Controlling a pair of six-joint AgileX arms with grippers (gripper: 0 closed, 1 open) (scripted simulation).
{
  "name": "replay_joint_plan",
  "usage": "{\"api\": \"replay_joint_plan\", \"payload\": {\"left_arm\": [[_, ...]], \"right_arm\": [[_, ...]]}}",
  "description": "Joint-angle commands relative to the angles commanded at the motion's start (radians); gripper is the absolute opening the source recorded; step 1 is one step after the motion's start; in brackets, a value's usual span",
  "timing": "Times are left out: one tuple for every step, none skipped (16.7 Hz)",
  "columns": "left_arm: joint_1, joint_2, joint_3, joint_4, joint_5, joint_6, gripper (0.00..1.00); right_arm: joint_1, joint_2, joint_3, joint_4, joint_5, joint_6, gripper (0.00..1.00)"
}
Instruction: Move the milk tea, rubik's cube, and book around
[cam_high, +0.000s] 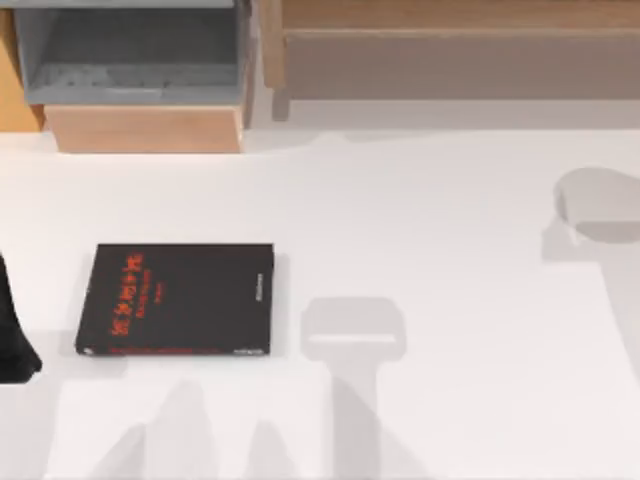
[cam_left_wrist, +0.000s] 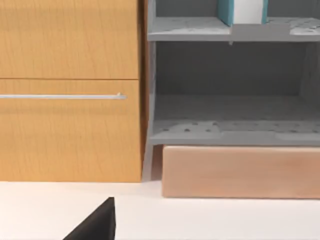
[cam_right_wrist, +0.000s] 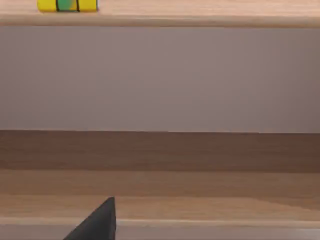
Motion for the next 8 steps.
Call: {"api": "replay_joint_plan", "payload": {"left_arm": [[0.000, 0.000, 0.000, 0.000, 0.000, 0.000, 1.00], [0.000, 0.000, 0.000, 0.000, 0.000, 0.000, 1.00], [0.000, 0.000, 0.000, 0.000, 0.000, 0.000, 1.00], [0.000, 0.000, 0.000, 0.000, 0.000, 0.000, 1.00], [0.000, 0.000, 0.000, 0.000, 0.000, 0.000, 1.00], [0.000, 0.000, 0.000, 0.000, 0.000, 0.000, 1.00], [0.000, 0.000, 0.000, 0.000, 0.000, 0.000, 1.00], [0.000, 0.000, 0.000, 0.000, 0.000, 0.000, 1.00]], "right_arm": [[-0.017, -0.100, -0.097, -0.003, -0.018, 0.000, 1.00], [-0.034, -0.195, -0.190, -0.006, -0.035, -0.001, 1.00], [-0.049, -0.285, -0.278, -0.008, -0.051, -0.001, 1.00], [-0.064, -0.367, -0.359, -0.011, -0.066, -0.002, 1.00], [-0.078, -0.441, -0.431, -0.013, -0.080, -0.002, 1.00], [-0.091, -0.504, -0.493, -0.015, -0.093, -0.002, 1.00], [-0.102, -0.556, -0.544, -0.016, -0.104, -0.002, 1.00], [-0.111, -0.598, -0.586, -0.018, -0.113, -0.002, 1.00]]}}
